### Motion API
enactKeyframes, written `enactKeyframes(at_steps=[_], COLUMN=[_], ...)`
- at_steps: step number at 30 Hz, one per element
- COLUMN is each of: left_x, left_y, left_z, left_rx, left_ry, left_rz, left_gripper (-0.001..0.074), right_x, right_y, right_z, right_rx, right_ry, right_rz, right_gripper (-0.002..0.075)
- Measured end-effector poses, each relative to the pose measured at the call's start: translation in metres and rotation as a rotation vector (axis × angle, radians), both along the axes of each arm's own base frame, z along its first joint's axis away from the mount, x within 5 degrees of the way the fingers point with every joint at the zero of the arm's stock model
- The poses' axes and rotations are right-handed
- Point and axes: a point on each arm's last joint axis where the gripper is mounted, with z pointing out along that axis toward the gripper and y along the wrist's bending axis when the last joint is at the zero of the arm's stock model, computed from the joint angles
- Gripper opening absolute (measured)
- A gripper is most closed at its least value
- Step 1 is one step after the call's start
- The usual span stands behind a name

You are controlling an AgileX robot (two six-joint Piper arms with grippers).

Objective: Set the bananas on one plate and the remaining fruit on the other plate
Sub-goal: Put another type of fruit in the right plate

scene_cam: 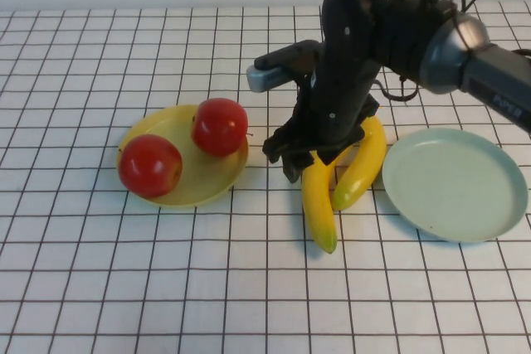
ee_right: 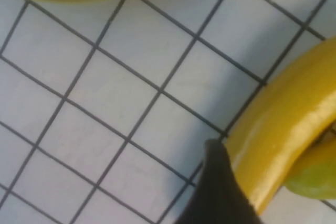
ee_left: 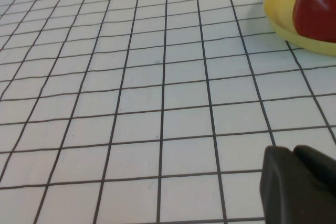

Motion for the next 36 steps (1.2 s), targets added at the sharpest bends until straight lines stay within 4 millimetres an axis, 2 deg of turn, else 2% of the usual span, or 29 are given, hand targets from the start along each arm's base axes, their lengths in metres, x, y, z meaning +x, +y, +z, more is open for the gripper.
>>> enactKeyframes(at_steps=[3,7,15,21,23,25,30,32,36], left_x=[0.0,0.0,0.0,0.0,0.0,0.0,0.0,0.0,0.0], left_y=[0.0,0.0,0.0,0.0,0.0,0.0,0.0,0.0,0.0], left_z=[0.0,0.0,0.0,0.0,0.0,0.0,0.0,0.0,0.0], left_rx=[0.0,0.0,0.0,0.0,0.0,0.0,0.0,0.0,0.0], left_ry=[0.0,0.0,0.0,0.0,0.0,0.0,0.0,0.0,0.0], left_rz=[0.0,0.0,0.0,0.0,0.0,0.0,0.0,0.0,0.0], left_gripper=[-0.0002,-0.0002,-0.0002,-0.0002,-0.0002,-0.0002,-0.0002,-0.0002,-0.0002], right_x=[0.003,0.01,0.013,0.015,0.015,0.016,0.019,0.019,0.009], right_y=[0.008,0.008,0.006,0.011,0.012,0.012,0.014,0.014,0.002], right_z=[-0.016,-0.036,-0.044,-0.064,-0.07,-0.073,-0.06,-0.041,0.02], right_rx=[-0.021,-0.077,-0.109,-0.108,-0.115,-0.118,-0.092,-0.062,-0.022], right_ry=[0.026,0.035,0.031,0.085,0.095,0.1,0.066,0.028,-0.109], right_rz=[-0.026,-0.05,-0.071,-0.077,-0.08,-0.08,-0.082,-0.084,-0.088], right_gripper=[0.042,0.041,0.0408,0.0404,0.0375,0.0313,0.0312,0.0312,0.0312])
